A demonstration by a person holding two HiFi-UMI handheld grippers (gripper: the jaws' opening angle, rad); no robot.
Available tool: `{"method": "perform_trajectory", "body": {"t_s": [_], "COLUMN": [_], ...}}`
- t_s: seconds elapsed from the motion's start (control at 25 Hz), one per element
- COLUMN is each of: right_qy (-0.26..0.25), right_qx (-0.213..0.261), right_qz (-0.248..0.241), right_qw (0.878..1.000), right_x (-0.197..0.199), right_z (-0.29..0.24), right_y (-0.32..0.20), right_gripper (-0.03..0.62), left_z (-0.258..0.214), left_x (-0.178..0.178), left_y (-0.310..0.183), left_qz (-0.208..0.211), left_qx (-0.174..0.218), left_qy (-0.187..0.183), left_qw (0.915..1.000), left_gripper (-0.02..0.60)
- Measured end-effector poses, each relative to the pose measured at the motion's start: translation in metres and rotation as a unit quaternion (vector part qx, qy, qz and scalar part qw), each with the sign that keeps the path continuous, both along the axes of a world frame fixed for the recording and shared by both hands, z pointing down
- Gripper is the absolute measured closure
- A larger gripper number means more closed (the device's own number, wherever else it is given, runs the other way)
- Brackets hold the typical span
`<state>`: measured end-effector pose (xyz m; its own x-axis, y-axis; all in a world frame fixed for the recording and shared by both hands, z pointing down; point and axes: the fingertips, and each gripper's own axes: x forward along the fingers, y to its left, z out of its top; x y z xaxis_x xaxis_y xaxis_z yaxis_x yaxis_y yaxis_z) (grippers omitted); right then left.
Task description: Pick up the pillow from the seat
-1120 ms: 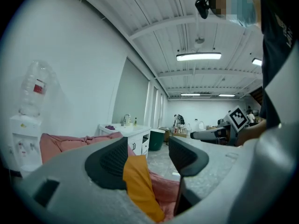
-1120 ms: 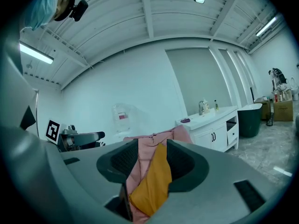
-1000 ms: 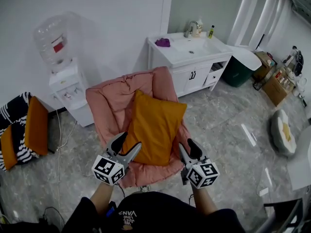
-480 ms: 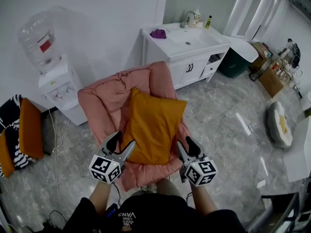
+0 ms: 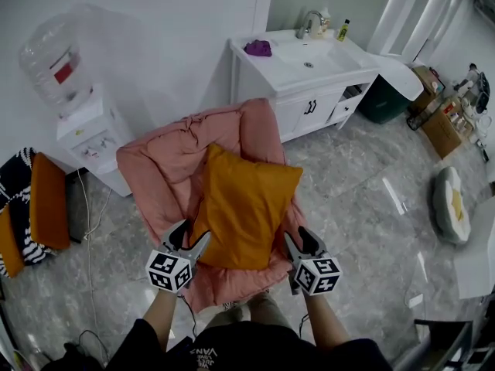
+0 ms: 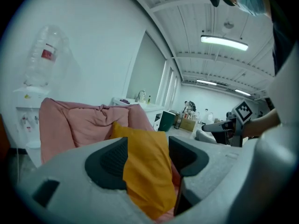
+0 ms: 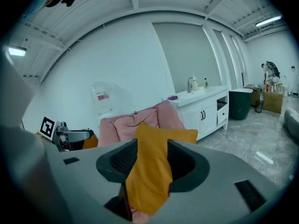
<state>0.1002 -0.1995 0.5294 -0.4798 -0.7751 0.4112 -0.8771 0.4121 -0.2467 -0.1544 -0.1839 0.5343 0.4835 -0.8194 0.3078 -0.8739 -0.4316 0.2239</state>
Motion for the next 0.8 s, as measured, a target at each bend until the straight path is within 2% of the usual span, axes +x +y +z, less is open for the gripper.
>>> {"method": "perform_trajectory", "body": {"t_s": [0.28,0.64,0.8], "right_qy": [0.01,0.022,0.026], "right_qx": [-0.056,-0.111,-0.129], "right_qz": [-0.01,-0.022,-0.023], "right_qw": [0.998,0.993,0.991], "right_x": [0.017,0.023,0.024], "right_z": [0.059,0.131,0.156], "right_y": [-0.034,-0.073,-0.085], "right_gripper": [0.397,0.349,0.333], "left_z": [0.056,0.132,0.157], "left_x": [0.019,0.023,0.017], "left_y": [-0.03,-0.061,-0.071], "left_qz": [-0.014,-0.05,-0.061], "left_qx": [-0.058,-0.127,-0.15], "left_qy": [-0.007,-0.009,-0.022], "left_qw": [0.9982,0.9906,0.9865], "left_gripper": [0.311,0.298,0.287]}}
